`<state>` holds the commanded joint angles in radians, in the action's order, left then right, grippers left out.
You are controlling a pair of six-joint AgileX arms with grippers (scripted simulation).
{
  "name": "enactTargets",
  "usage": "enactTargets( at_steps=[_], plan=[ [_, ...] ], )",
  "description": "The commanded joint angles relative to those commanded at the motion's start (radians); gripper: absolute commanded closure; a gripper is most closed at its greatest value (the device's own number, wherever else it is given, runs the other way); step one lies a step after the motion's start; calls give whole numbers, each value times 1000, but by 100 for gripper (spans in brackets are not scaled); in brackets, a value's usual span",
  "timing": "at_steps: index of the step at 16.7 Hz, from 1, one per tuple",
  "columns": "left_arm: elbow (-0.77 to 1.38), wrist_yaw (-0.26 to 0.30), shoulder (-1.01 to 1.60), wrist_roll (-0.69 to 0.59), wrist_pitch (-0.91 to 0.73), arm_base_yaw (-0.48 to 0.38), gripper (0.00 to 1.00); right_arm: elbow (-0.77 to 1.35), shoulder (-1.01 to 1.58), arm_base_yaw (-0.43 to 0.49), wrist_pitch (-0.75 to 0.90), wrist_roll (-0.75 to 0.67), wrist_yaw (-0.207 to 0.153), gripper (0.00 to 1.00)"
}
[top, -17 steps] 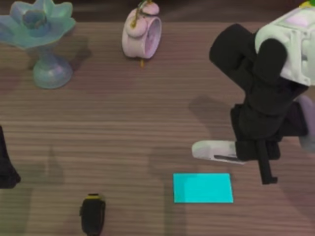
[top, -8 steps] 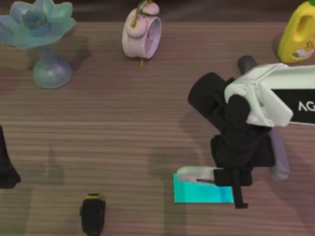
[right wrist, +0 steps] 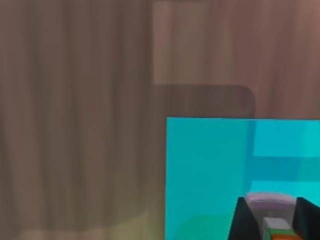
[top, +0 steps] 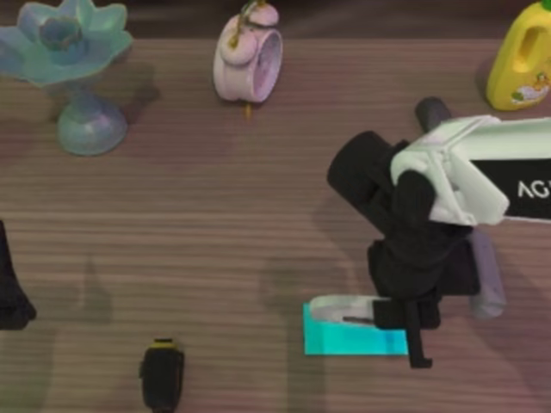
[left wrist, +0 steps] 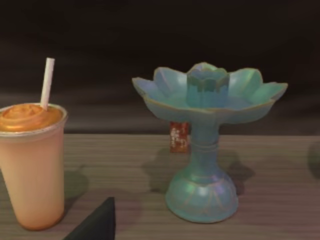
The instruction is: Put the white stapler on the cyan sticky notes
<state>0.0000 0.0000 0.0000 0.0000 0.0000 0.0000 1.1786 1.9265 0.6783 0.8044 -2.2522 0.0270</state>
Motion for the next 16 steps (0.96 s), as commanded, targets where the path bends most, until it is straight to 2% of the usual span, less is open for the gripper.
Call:
enactTargets(
  at_steps=[10,16],
  plan=[
    [0,0,0,0,0,0,0,0,0,0,0,0,0,2],
    [0,0,0,0,0,0,0,0,0,0,0,0,0,0]
  ],
)
